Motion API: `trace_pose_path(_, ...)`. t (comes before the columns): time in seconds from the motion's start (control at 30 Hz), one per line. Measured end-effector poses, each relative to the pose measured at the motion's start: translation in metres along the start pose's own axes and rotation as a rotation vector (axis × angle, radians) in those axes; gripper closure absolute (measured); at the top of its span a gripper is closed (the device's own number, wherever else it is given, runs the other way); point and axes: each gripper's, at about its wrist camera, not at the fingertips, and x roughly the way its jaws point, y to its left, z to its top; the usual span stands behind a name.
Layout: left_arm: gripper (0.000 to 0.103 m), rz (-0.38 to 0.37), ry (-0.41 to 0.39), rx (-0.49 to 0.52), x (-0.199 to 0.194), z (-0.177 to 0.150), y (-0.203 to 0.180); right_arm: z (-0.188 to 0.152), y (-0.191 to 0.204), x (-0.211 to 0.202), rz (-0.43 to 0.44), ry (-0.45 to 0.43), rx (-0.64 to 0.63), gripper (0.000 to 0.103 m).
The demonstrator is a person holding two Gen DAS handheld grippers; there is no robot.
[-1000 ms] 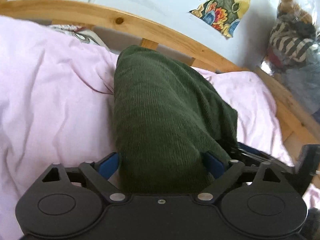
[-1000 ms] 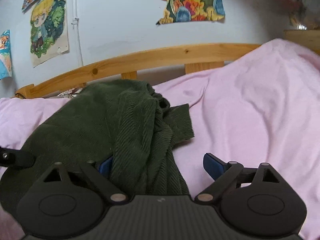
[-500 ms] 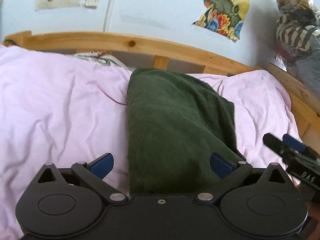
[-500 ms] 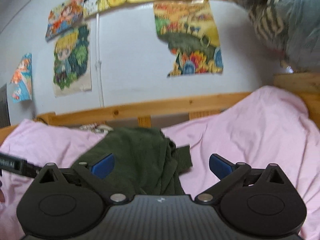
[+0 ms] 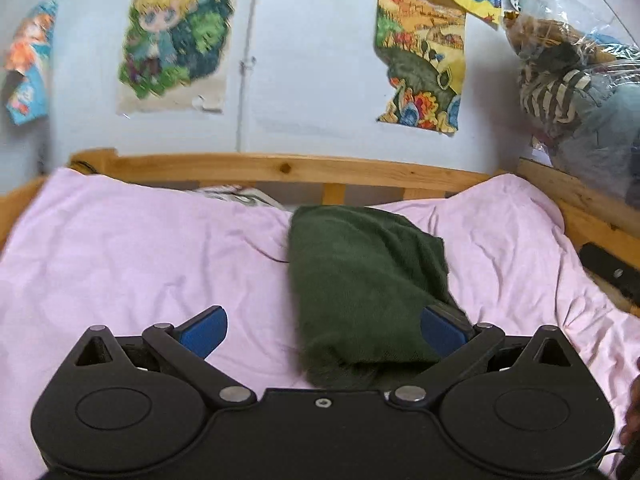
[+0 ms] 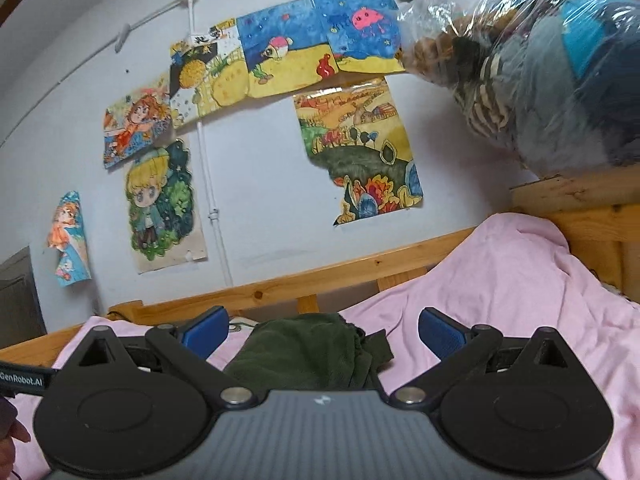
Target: Fold large clothes
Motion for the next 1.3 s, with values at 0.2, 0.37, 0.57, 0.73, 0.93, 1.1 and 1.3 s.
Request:
trace_pose_path(0.2,0.0,-0.051,0.001,0.046,-0.03,-0.029,0.001,-0.012,0.009,-0.04,-0.004,0.054,0.002,0.0)
trace_pose_path(0.37,0.0,-0.041,0.014,0.043,-0.04,-0.049,0.003,-0.032,0.015,-0.055,-0.027,0.112,-0.014,0.0)
trace_pose_path(0.57,0.0,-0.027,0.02,0.018,-0.038,-0.069,0.008,-0.046,0.019,-0.053,-0.064,0.125,-0.054,0.0)
trace_pose_path(0.73,0.0,0.006,0.023,0.005,-0.031,-0.073,0.011,-0.053,0.015,-0.045,-0.082,0.158,-0.037,0.0)
trace_pose_path(0.93,0.0,0.02,0.035,-0.024,-0.026,-0.073,0.017,-0.055,0.01,-0.045,-0.098,0.155,-0.022,0.0)
trace_pose_path(1.1,0.001,0.017,0.035,-0.033,-0.027,-0.073,0.018,-0.054,0.011,-0.045,-0.095,0.159,-0.034,0.0)
trace_pose_path(1.3,0.0,0.018,0.028,-0.033,-0.029,-0.073,0.018,-0.054,0.013,-0.046,-0.094,0.16,-0.042,0.0)
